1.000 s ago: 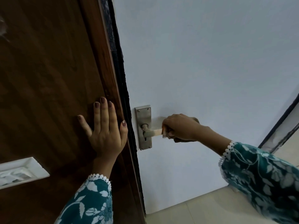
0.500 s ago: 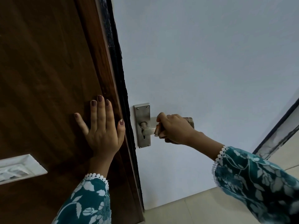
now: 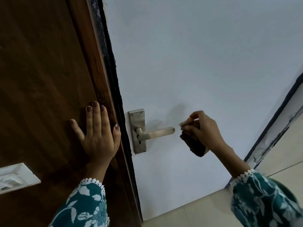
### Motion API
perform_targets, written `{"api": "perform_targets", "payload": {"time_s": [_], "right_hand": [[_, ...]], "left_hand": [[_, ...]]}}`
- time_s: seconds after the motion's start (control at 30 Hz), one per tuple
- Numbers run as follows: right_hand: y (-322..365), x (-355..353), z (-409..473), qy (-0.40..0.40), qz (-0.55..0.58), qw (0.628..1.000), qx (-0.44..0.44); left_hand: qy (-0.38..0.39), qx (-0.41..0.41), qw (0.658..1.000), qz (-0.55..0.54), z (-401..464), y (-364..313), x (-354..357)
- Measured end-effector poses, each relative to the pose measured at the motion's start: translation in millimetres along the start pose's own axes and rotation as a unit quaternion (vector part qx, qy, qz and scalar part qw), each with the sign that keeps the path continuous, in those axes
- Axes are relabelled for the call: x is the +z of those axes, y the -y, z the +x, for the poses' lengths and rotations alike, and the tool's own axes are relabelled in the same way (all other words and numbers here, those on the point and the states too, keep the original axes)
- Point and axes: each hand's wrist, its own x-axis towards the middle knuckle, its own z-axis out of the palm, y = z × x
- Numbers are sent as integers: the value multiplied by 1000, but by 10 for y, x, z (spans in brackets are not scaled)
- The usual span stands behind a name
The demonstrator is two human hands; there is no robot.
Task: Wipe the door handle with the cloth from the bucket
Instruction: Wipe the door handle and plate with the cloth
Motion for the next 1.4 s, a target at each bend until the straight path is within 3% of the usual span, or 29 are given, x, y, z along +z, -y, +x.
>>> {"api": "perform_targets", "payload": {"time_s": [0.17, 0.27, 0.33, 0.53, 0.67, 0.9, 1.07, 1.23, 1.4], "right_hand": [[662, 387, 104, -49, 12, 987, -154], [650, 868, 78, -97, -146, 948, -267], [530, 1063, 9, -75, -216, 927, -296], [398, 901, 3, 31, -289, 924, -247], [389, 752, 207, 141, -265, 909, -289], [516, 1013, 235, 78, -372, 866, -325], [481, 889, 309, 145, -367, 861, -321], [304, 611, 389, 171, -329, 879, -300], [84, 365, 440, 246, -283, 912, -165]], "left_hand": [[0, -1, 1000, -5, 6, 3, -14], [5, 0, 1000, -2, 6, 8, -29], [8, 2, 1000, -2, 8, 4, -33], [8, 7, 1000, -2, 5, 8, -30], [3, 5, 1000, 0, 2, 5, -28], [-4, 1, 1000, -7, 7, 5, -17], [2, 4, 1000, -13, 2, 18, -26], [-2, 3, 1000, -5, -7, 30, -5], [-3, 1, 1000, -8, -2, 13, -8]]}}
